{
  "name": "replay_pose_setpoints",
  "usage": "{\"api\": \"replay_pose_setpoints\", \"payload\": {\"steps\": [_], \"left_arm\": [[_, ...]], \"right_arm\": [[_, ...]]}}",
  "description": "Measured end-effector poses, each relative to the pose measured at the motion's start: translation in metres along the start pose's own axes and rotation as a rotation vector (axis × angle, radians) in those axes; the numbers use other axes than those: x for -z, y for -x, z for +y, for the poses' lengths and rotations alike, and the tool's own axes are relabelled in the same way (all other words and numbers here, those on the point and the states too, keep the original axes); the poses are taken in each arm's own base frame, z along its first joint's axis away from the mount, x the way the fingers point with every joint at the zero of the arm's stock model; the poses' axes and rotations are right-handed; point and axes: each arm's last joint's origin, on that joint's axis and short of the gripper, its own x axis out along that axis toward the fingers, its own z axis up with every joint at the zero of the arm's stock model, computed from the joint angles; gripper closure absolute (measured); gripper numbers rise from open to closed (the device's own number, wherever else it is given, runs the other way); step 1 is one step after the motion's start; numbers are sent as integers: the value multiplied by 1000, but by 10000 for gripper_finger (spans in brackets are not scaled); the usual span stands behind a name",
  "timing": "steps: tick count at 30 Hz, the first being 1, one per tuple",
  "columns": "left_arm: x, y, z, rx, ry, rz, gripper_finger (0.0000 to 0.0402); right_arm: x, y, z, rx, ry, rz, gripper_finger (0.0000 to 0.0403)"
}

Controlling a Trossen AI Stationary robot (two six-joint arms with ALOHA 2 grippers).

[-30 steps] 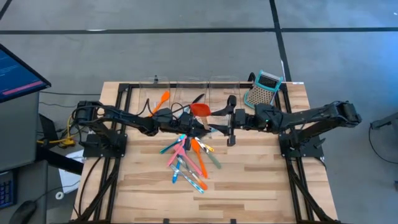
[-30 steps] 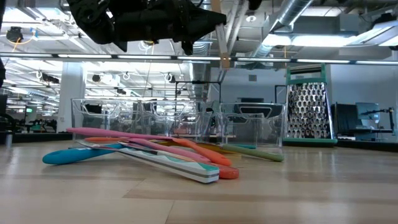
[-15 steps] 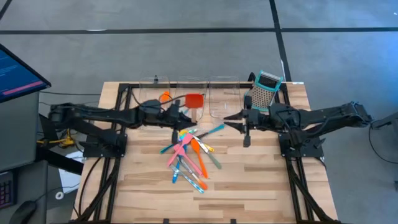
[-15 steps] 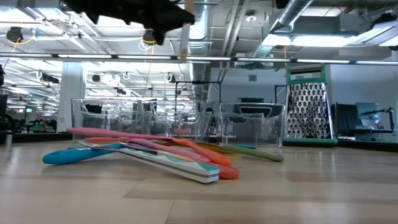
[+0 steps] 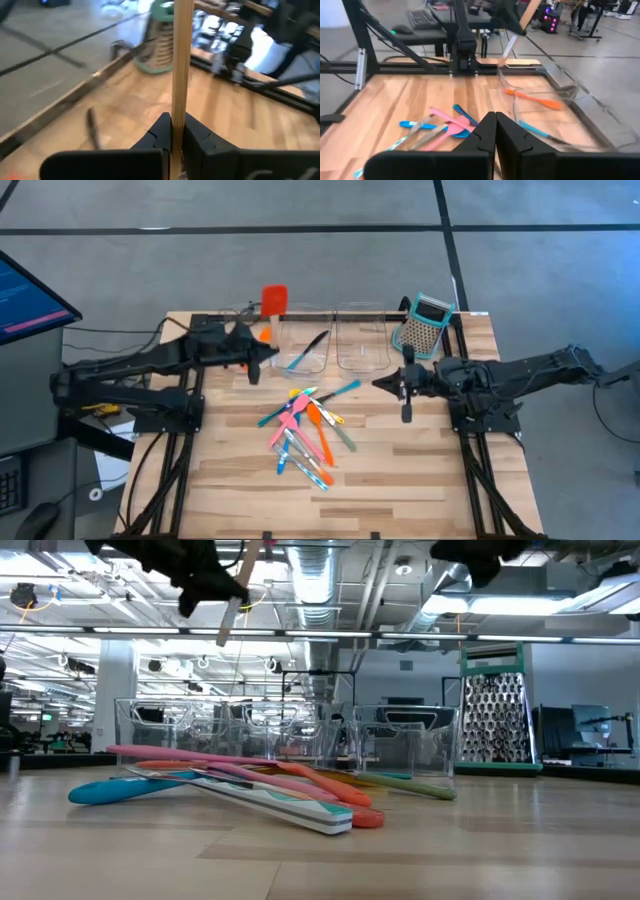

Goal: Pick & Place Kitchen Items
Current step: Put the red spatula into the left transparent bin

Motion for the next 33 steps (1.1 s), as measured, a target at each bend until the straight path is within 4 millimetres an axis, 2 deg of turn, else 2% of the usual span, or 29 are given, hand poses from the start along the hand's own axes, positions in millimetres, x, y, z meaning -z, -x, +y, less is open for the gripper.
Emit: {"api": "replay_pose_setpoints", "payload": {"steps": [4, 11, 16, 20, 26, 33], "left_arm": [[-3, 6, 19, -98, 42, -5, 394], [-16, 12, 52, -303, 163, 133, 394], [-27, 10, 75, -427, 225, 253, 394], [-22, -6, 95, -484, 252, 373, 394], [3, -42, 121, -520, 293, 563, 394], [24, -67, 133, -533, 316, 698, 394]], "right_arm": [[26, 3, -1, -3, -54, -55, 401], [64, 7, 3, -35, -147, -95, 402], [82, 7, 7, -51, -189, -97, 402], [87, 8, 9, -43, -210, -108, 402], [87, 8, 10, -48, -206, -121, 403], [87, 8, 10, -48, -205, -121, 403]]}}
